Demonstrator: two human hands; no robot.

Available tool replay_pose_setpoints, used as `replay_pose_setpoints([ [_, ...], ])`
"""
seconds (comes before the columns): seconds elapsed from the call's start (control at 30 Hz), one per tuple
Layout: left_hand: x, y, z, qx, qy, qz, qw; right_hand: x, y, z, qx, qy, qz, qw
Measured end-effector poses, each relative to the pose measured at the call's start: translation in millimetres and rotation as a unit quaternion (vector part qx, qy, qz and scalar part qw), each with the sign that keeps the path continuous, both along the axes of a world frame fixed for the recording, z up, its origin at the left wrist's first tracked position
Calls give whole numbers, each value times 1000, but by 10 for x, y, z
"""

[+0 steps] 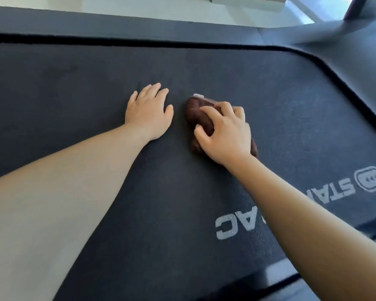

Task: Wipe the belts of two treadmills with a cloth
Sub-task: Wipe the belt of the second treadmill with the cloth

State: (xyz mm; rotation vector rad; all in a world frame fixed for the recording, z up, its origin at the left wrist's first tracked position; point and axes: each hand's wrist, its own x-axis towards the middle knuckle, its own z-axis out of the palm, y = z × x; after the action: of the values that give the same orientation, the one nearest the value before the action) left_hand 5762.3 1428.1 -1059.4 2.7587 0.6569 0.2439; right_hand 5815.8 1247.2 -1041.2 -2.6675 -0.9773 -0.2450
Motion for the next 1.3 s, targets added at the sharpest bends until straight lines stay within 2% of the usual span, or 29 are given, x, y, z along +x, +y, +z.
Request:
replay_pose_setpoints([
  [0.2,-659,91,39,-8,-4,-73,997,-999,-380,56,7,16,24,1000],
  [0.37,-948,201,21,-9,-16,-54,998,-1302,-563,8,24,-5,97,995],
  [0.6,-817,293,14,-3,-8,2,1000,-732,202,-15,19,9,24,999],
  [0.73,-475,509,78,-12,18,14,1000,-165,695,-54,17,6,27,999],
  [0.83,-287,544,34,6,40,59,997,284,1077,-67,14,9,30,999],
  [0.93,-249,512,-33,50,31,88,994,703,1443,-80,3,8,36,999],
  [1.07,-270,520,-27,48,34,94,994,1169,1894,-57,7,19,46,999],
  [1.3,-270,532,-14,32,23,99,994,1245,1901,6,-15,24,81,996],
])
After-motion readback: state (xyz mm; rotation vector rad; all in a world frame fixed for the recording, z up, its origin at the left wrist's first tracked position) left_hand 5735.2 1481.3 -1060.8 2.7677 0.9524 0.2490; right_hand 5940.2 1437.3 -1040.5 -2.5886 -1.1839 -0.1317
